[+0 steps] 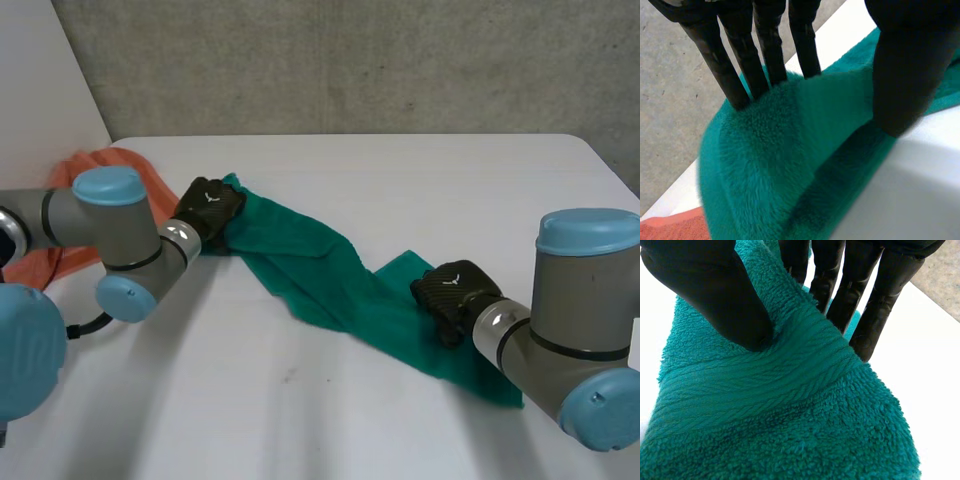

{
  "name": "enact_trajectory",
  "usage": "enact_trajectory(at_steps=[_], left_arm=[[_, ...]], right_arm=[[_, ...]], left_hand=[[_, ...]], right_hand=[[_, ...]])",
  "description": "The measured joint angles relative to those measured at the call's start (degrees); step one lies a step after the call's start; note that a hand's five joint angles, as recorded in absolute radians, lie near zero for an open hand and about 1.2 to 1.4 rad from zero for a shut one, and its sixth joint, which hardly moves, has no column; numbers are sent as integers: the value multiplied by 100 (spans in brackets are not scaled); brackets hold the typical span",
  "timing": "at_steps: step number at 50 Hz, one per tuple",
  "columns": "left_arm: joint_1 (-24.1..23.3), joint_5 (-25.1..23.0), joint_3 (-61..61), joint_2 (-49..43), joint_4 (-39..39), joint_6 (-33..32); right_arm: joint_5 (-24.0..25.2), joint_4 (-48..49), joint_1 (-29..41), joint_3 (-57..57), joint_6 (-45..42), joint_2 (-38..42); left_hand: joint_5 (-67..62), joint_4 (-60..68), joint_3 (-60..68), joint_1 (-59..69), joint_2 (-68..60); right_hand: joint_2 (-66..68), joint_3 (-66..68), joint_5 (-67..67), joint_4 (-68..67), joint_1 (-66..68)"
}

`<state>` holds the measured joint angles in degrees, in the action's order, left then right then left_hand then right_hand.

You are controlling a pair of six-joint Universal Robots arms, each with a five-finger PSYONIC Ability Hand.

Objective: Fold the laundry.

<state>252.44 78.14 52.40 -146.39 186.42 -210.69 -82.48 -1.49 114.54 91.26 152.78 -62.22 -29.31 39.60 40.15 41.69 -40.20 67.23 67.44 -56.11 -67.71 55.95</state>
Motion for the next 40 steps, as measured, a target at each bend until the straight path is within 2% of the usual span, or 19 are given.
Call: enact_trajectory(at_steps=[2,3,5,6,14,18,22,23,25,26,27,31,40], left_arm=[[0,72,-123,-96,-1,-36],[-2,145,-203,-155,-2,-68],[-6,238,-278,-204,-2,-108],[-21,389,-359,-248,-5,-176],[-263,990,-185,183,-90,-433],[-371,1092,290,918,-143,-443],[-463,1112,1301,2520,-172,-345],[-463,1112,1301,2520,-172,-345],[-483,1103,1812,3442,-186,-219],[-483,1103,1812,3442,-186,-219],[-489,1093,2075,3962,-206,-117],[-488,1077,2488,4925,-331,124],[-481,1053,2804,5885,-853,533]], right_arm=[[-1,-9,-10,-1,-45,-15],[-3,-12,-17,-5,-83,-28],[-8,-18,-25,-10,-130,-42],[-22,-22,-35,-32,-219,-74],[-77,-104,-60,-315,-446,-457],[-76,-202,-93,-501,-466,-783],[-44,-606,-291,-977,-468,-1392],[-44,-606,-291,-977,-468,-1392],[-14,-955,-426,-1293,-483,-1638],[-14,-955,-426,-1293,-483,-1638],[16,-1209,-498,-1494,-516,-1749],[137,-1794,-640,-1927,-678,-1935],[518,-2617,-835,-2716,-1026,-2207]], left_hand=[[-715,727,660,760,-672],[-1840,1860,1781,1906,-1804],[-2214,2234,2151,2245,-2239],[-2643,2837,2716,2390,-2758],[-2643,2880,2756,2390,-2806],[-2643,2882,2765,2389,-2808],[-2643,2904,2786,2390,-2824],[-2643,2904,2786,2390,-2824],[-2643,2905,2786,2389,-2824],[-2643,2905,2786,2389,-2824],[-2643,2906,2786,2390,-2824],[-2643,2907,2786,2389,-2828],[-2643,2908,2787,2389,-2828]], right_hand=[[0,0,0,0,0],[0,0,0,0,0],[0,0,0,0,0],[0,0,0,0,0],[0,0,0,-13,0],[0,0,0,-29,0],[0,0,0,-29,0],[0,0,0,-29,0],[0,0,0,-29,0],[0,0,0,-29,0],[0,0,-2,-29,0],[0,0,-28,-29,0],[0,0,-29,-29,0]])
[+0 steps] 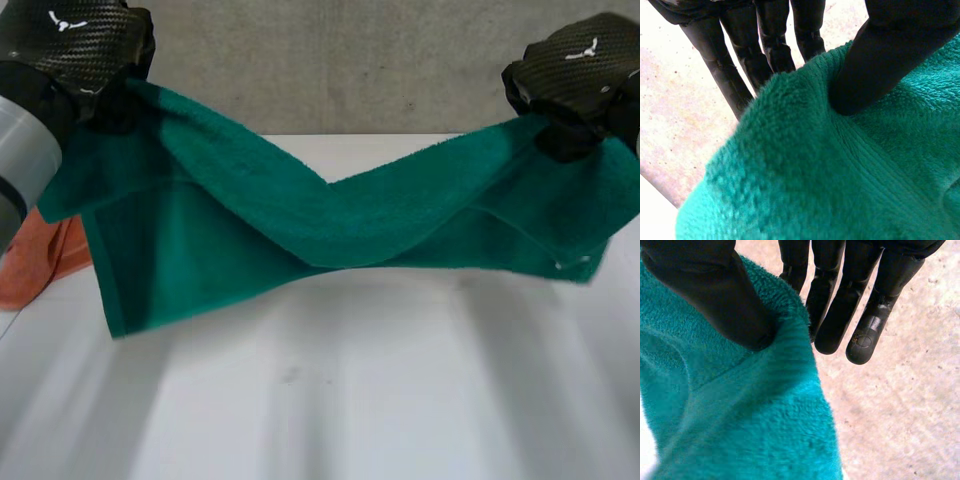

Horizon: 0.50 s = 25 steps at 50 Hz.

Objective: Fold the laundry.

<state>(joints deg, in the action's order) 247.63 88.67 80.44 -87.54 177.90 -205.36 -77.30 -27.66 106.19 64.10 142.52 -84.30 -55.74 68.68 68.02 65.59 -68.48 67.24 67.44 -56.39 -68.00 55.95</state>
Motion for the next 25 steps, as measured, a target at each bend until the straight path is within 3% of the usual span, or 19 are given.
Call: enact_trajectory(at_steps=[7,16,20,21,22,23,24,25], left_arm=[[2,-7,91,-407,-240,217],[-8,21,-451,-2478,-258,221],[-27,43,-905,-3256,-254,230],[-33,48,-1025,-3423,-253,235],[-40,51,-1168,-3606,-249,241],[-46,52,-1292,-3744,-241,248],[-51,51,-1387,-3838,-232,254],[-52,50,-1419,-3869,-228,257]], right_arm=[[167,-341,-15,-365,-76,563],[-23,-388,66,-1350,-91,2507],[-284,-344,81,-2010,-33,3359],[-392,-316,89,-2201,-4,3583],[-512,-273,105,-2394,34,3806],[-641,-210,127,-2574,84,4009],[-765,-129,150,-2706,141,4152],[-818,-88,160,-2761,171,4210]], left_hand=[[0,0,15,0,-2],[6,-139,-87,-8,123],[1155,-1471,-1395,-1318,1458],[1667,-1978,-1894,-1882,1964],[2712,-3020,-2920,-2986,2998],[3436,-3739,-3634,-3719,3796],[3956,-4261,-4149,-4247,4319],[4752,-5107,-4979,-5032,5123]], right_hand=[[0,0,-5,0,0],[0,0,-17,0,0],[-39,-43,2,27,-20],[-665,-566,493,598,-468],[-2316,-2174,2017,2195,-2030],[-2682,-2646,2356,2547,-2374],[-3984,-3927,3739,3928,-3628],[-3984,-3927,3739,3928,-3628]])
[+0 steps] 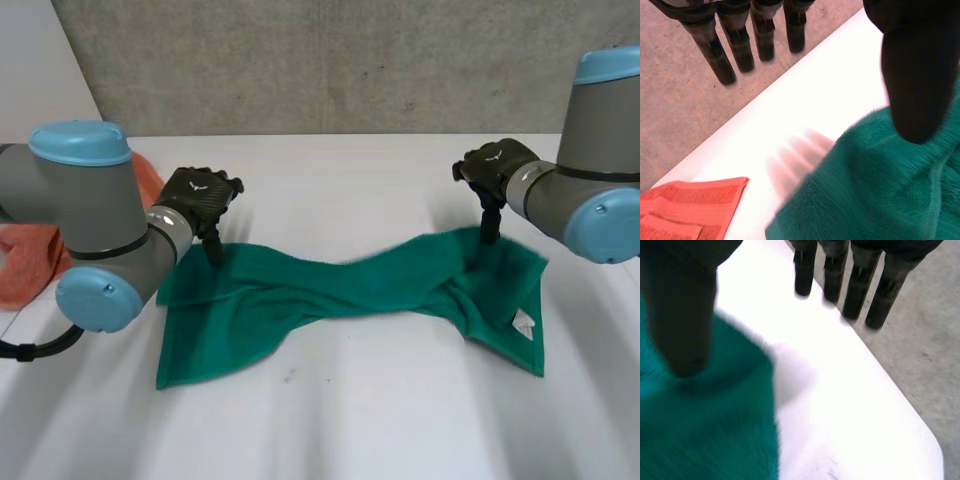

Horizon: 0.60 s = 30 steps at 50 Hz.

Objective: Fold the laundry.

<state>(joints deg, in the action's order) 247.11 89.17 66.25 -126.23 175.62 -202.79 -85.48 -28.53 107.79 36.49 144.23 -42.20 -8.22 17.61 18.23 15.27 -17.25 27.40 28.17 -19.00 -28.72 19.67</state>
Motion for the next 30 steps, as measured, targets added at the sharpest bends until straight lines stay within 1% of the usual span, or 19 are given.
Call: enact_trajectory(at_steps=[1,2,4,7,9,10,13,15,17,20,24,30], left_arm=[[-4,-2,-79,-64,16,8],[-5,-3,-103,-76,30,11],[-6,-6,-102,-39,70,17],[-4,-17,27,122,114,18],[0,-32,276,351,160,14],[2,-37,404,455,180,12],[4,-52,849,756,246,-3],[4,-56,1086,884,285,-18],[5,-58,1482,1052,390,-47],[17,-59,1872,1145,587,-83],[76,-58,2183,1092,895,-200],[344,-61,2232,695,1218,-657]], right_arm=[[-134,119,25,-87,88,92],[-211,208,38,-108,156,111],[-332,410,59,-44,330,28],[-384,599,67,200,500,-227],[-351,752,67,572,616,-575],[-311,814,63,783,653,-758],[-128,937,40,1425,703,-1239],[-4,973,15,1770,701,-1442],[229,1006,-46,2365,658,-1726],[539,1023,-156,3128,521,-2015],[821,1101,-310,3974,286,-2271],[955,1468,-469,4790,71,-2402]], left_hand=[[293,-307,-317,-266,284],[542,-569,-588,-401,516],[552,-586,-596,-401,538],[552,-586,-596,-401,538],[542,-569,-579,-373,515],[542,-569,-579,-373,515],[18,30,-50,327,-64],[-209,260,178,567,-289],[-744,791,719,1080,-822],[-976,1029,957,1302,-1057],[-1065,1118,1018,1329,-1117],[-1066,1117,1018,1329,-1117]], right_hand=[[-1325,-1345,1312,1360,-757],[-1485,-1571,1507,1539,-814],[-1498,-1596,1534,1544,-814],[-1498,-1596,1534,1544,-814],[-1498,-1596,1534,1544,-814],[-1498,-1596,1534,1544,-814],[-1498,-1596,1534,1544,-814],[-1498,-1596,1534,1544,-814],[-1498,-1596,1534,1544,-814],[-1498,-1596,1534,1544,-814],[-1498,-1596,1534,1544,-814],[-1498,-1596,1534,1544,-814]])
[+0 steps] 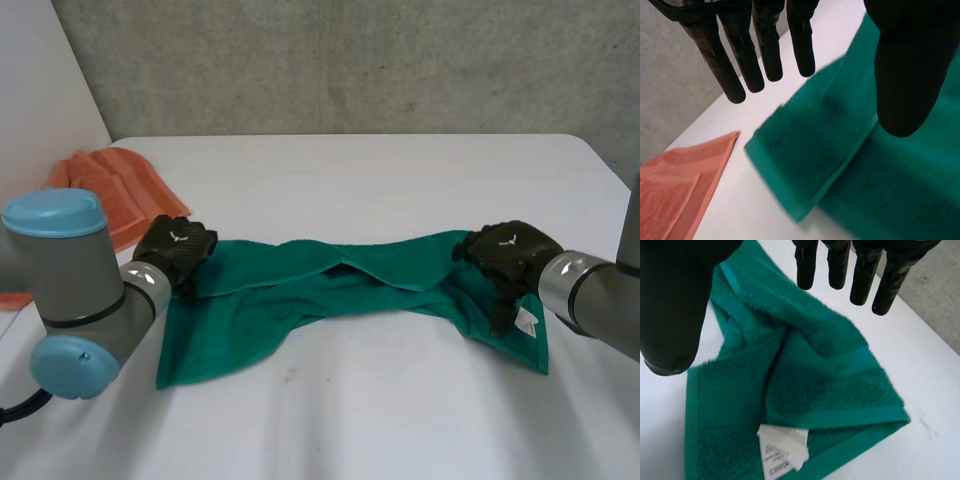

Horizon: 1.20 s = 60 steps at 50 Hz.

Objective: Fold the laundry.

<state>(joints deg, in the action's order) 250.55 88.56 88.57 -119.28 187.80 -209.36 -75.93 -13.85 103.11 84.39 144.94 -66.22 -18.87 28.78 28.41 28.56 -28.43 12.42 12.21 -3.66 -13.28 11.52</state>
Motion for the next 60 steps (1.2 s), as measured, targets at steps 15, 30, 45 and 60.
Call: enact_trajectory(at_steps=[15,30,45,60], left_arm=[[347,-14,-727,-1067,249,-598],[297,-5,-1324,-1443,224,-594],[267,68,-1909,-1774,245,-584],[26,169,-1790,-802,17,-378]], right_arm=[[-17,474,-182,390,-7,19],[-18,552,-177,412,0,26],[-24,573,-205,413,6,48],[-88,432,-369,402,417,-60]], left_hand=[[87,-60,-17,-26,15],[-211,227,245,244,-233],[-3685,3957,3940,3618,-3965],[-3685,3984,3961,3618,-3985]], right_hand=[[0,1,0,0,0],[0,1,0,0,0],[0,1,0,0,0],[0,1,0,0,0]])
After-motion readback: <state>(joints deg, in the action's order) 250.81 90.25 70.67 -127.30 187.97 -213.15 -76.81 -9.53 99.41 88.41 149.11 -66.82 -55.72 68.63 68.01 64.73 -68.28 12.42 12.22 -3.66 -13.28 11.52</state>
